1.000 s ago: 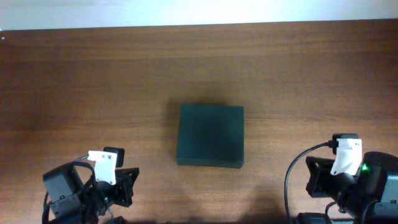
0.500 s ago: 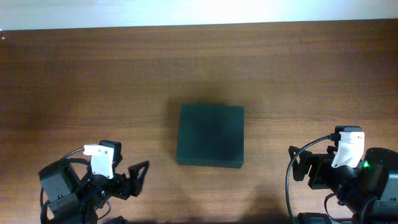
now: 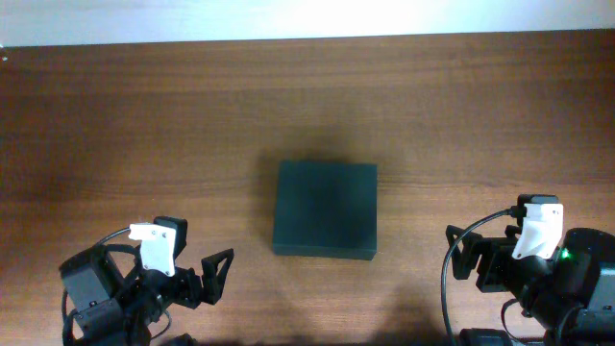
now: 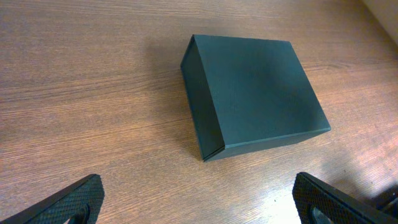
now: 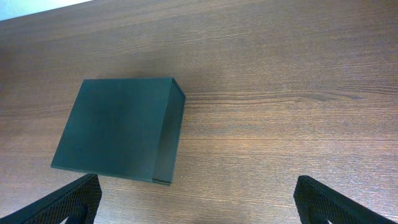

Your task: Pack container

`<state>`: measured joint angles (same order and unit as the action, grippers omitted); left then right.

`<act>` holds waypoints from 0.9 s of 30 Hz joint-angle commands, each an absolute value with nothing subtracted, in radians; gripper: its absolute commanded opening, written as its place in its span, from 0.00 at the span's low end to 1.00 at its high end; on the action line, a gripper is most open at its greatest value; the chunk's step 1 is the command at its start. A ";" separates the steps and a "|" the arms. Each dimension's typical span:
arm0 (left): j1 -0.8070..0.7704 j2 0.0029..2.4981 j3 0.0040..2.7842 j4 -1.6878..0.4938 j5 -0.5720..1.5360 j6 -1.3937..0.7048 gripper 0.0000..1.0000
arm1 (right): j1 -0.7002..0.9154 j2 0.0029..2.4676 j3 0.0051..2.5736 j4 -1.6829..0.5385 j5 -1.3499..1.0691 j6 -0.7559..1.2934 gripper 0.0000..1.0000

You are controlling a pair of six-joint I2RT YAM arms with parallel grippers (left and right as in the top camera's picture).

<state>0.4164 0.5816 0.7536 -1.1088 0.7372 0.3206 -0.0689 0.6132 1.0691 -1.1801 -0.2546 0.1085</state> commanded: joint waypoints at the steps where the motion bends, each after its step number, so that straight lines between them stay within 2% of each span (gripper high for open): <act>1: 0.418 0.579 0.749 -1.104 0.756 0.326 0.99 | -0.066 0.608 1.063 -1.177 -0.250 0.113 0.99; 19: 0.418 0.579 0.749 -1.104 0.755 0.326 0.99 | -0.066 0.606 1.063 -1.177 -0.250 0.113 0.99; 27: 0.418 0.579 0.749 -1.104 0.755 0.326 0.99 | -0.066 0.532 1.047 -1.177 -0.250 0.113 0.99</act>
<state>0.4164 0.5816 0.7536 -1.1088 0.7372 0.3206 -0.0689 0.5751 1.0653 -1.1797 -0.2543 0.1089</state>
